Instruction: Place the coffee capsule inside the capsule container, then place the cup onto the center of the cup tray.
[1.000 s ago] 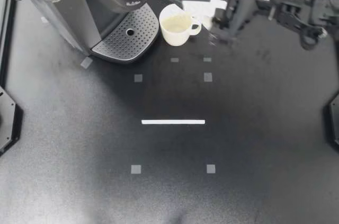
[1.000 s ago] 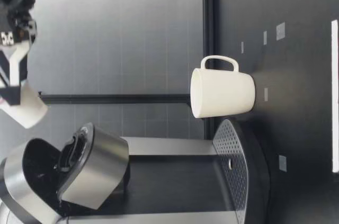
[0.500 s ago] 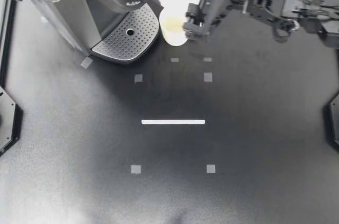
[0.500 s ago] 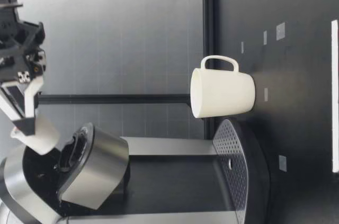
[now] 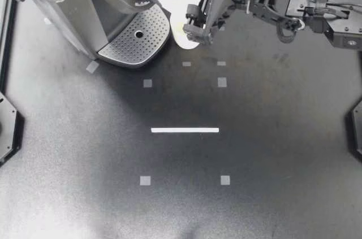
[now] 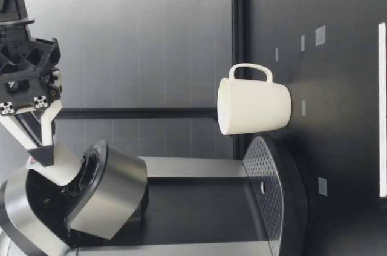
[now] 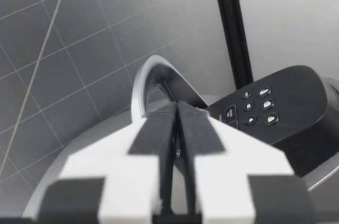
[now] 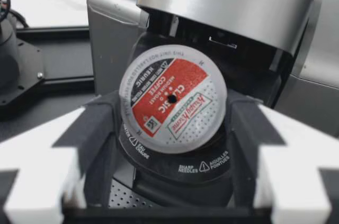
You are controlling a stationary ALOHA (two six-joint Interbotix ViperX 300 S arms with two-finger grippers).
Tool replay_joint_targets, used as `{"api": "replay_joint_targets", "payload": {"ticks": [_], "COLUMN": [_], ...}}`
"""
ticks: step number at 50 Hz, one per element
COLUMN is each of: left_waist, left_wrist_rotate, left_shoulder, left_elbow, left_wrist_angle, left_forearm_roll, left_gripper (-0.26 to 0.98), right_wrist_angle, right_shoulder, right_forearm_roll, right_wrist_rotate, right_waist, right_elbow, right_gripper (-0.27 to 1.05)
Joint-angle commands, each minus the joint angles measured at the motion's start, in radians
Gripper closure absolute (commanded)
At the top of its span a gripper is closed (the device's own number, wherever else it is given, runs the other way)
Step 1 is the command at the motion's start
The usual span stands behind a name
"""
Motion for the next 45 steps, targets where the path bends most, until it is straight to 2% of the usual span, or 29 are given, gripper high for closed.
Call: {"api": "replay_joint_targets", "payload": {"ticks": [1, 34, 45], "left_waist": [0.003, 0.002, 0.002], "left_wrist_rotate": [0.002, 0.002, 0.002], "left_shoulder": [-0.003, -0.003, -0.003], "left_elbow": [-0.012, 0.0, -0.002], "left_wrist_angle": [0.002, 0.006, 0.006], "left_forearm_roll": [0.006, 0.008, 0.006], "left_gripper": [0.62, 0.62, 0.62], "right_wrist_angle": [0.003, 0.063, 0.075], "right_shoulder": [-0.011, 0.017, 0.02], "right_forearm_roll": [-0.008, -0.025, -0.025], "right_wrist_rotate": [-0.003, -0.028, -0.035], "right_waist": [-0.009, -0.017, -0.017], "right_elbow": [-0.034, -0.078, -0.084], "right_gripper": [0.28, 0.28, 0.22]}}
